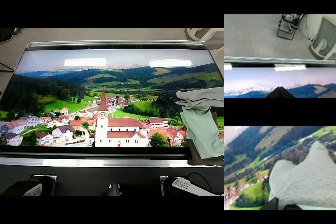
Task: Fold the shirts.
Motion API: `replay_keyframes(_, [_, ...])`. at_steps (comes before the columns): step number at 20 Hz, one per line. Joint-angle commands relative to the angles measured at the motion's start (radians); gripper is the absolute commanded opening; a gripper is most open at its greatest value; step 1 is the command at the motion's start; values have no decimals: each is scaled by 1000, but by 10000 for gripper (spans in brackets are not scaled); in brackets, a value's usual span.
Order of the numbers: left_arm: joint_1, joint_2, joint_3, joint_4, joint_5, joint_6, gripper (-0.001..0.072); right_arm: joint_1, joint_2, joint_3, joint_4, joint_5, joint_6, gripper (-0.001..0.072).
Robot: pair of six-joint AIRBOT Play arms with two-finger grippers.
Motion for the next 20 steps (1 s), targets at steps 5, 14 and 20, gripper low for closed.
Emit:
replay_keyframes(5, [1, 0, 0, 0, 1, 0, 28, -9, 45, -31, -572, 214, 63, 27])
replay_keyframes(14, [1, 0, 0, 0, -3, 0, 28, 113, 213, -488, -668, 112, 228, 26])
replay_keyframes(20, [1, -1, 0, 0, -6, 0, 28, 113, 286, -613, -759, 93, 328, 28])
